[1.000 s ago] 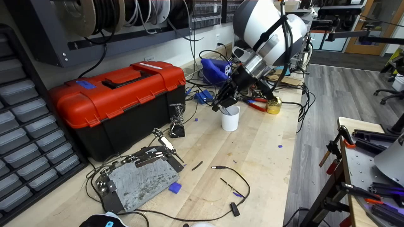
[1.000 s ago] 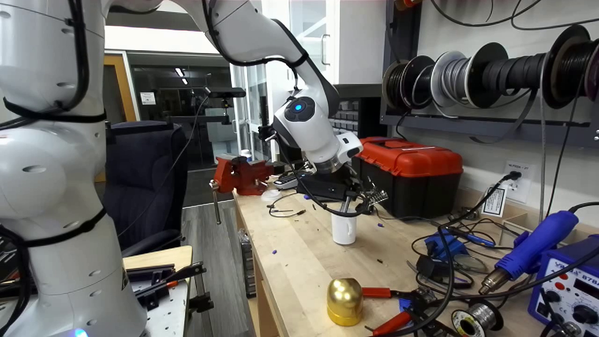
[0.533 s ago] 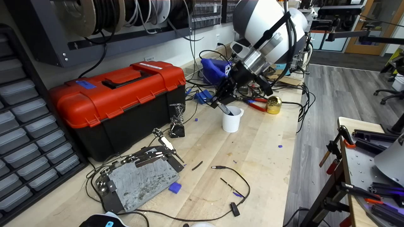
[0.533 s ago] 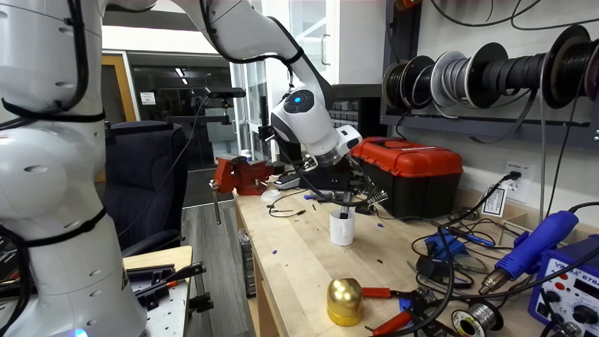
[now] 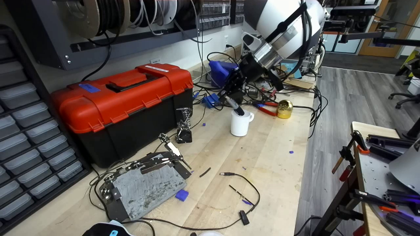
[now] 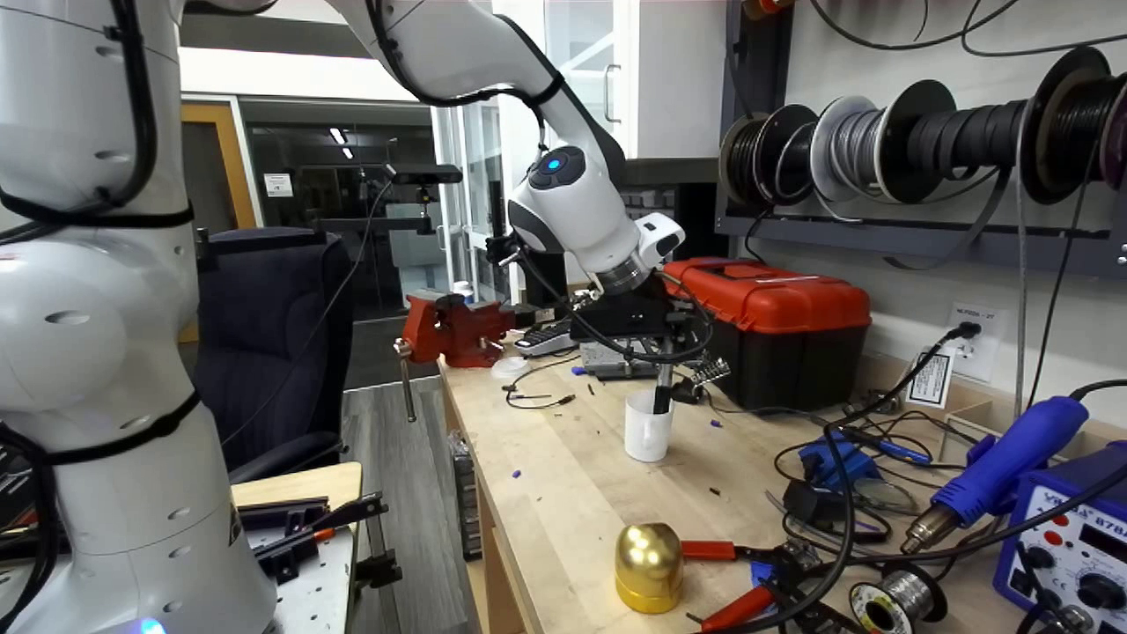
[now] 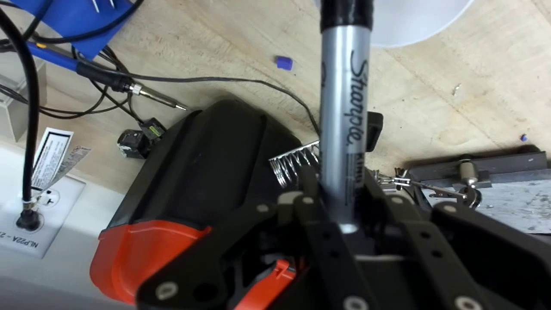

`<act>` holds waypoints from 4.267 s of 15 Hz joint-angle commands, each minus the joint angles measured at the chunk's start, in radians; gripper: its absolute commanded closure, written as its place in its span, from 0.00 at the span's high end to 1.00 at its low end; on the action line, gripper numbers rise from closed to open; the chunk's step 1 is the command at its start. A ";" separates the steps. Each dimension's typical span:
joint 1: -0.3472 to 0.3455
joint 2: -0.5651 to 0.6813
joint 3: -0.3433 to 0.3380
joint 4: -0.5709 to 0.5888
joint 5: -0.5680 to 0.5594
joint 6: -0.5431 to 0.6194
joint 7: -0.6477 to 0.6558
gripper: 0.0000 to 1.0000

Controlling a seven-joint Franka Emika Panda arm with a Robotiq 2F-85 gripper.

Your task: Remove the marker from the mug and put it on the workbench

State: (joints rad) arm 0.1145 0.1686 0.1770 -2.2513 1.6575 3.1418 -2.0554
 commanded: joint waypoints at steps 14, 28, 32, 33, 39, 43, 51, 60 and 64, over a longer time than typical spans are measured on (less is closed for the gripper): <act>0.091 -0.010 0.002 -0.006 -0.326 0.125 0.411 0.06; 0.149 -0.031 -0.049 -0.014 -0.568 -0.056 0.948 0.06; 0.165 -0.041 -0.093 -0.060 -0.752 -0.152 1.152 0.06; 0.169 -0.044 -0.105 -0.069 -0.804 -0.172 1.203 0.06; 0.165 -0.050 -0.142 -0.074 -1.016 -0.342 1.428 0.06; 0.076 -0.052 -0.057 -0.081 -1.082 -0.420 1.508 0.06; -0.004 -0.047 0.025 -0.127 -1.038 -0.490 1.469 0.06; -0.025 -0.040 0.053 -0.164 -1.040 -0.471 1.431 0.75; -0.025 -0.045 0.052 -0.167 -1.046 -0.463 1.420 0.98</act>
State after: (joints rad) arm 0.1137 0.1619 0.2096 -2.3868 0.6035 2.6821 -0.6115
